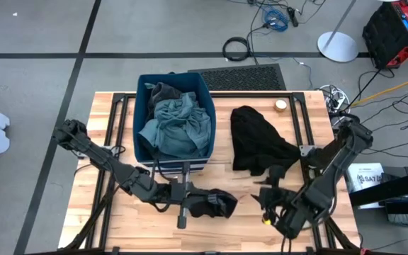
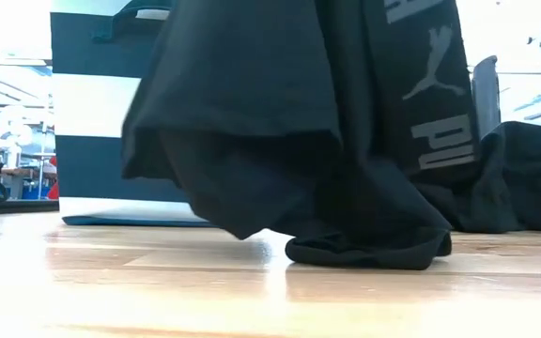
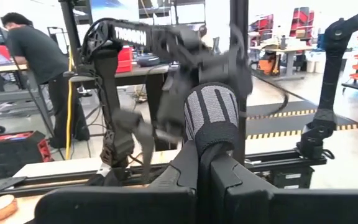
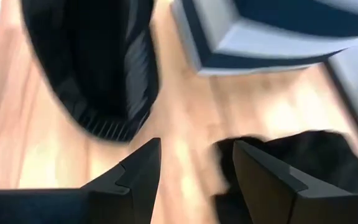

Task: Sort clothes
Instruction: Put the black boxer into the blue laundry organizer

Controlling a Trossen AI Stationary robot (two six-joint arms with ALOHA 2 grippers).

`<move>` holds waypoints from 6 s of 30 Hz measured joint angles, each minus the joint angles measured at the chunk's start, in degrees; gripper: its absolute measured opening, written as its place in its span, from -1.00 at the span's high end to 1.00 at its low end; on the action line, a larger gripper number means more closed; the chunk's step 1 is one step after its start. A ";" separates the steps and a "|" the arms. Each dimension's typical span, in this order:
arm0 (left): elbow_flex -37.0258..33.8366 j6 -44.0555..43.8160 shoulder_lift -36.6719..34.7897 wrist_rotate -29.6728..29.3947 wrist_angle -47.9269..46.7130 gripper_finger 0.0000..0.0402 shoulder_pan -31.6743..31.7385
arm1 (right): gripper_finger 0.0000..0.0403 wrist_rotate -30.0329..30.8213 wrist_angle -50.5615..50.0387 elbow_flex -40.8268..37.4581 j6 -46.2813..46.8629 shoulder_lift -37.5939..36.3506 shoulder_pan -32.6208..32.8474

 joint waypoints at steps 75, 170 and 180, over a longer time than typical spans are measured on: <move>-0.50 3.49 -0.26 3.27 2.19 0.95 3.66 | 1.00 13.86 -20.04 18.59 -1.05 -1.20 -9.96; -1.77 -4.50 -2.60 -27.45 -19.17 -0.08 -5.56 | 0.74 -21.06 27.44 -24.76 31.89 15.28 -14.11; -1.77 -4.45 -2.62 -27.42 -18.22 -0.08 -5.48 | 0.98 -24.12 17.87 -23.00 29.72 12.12 -14.11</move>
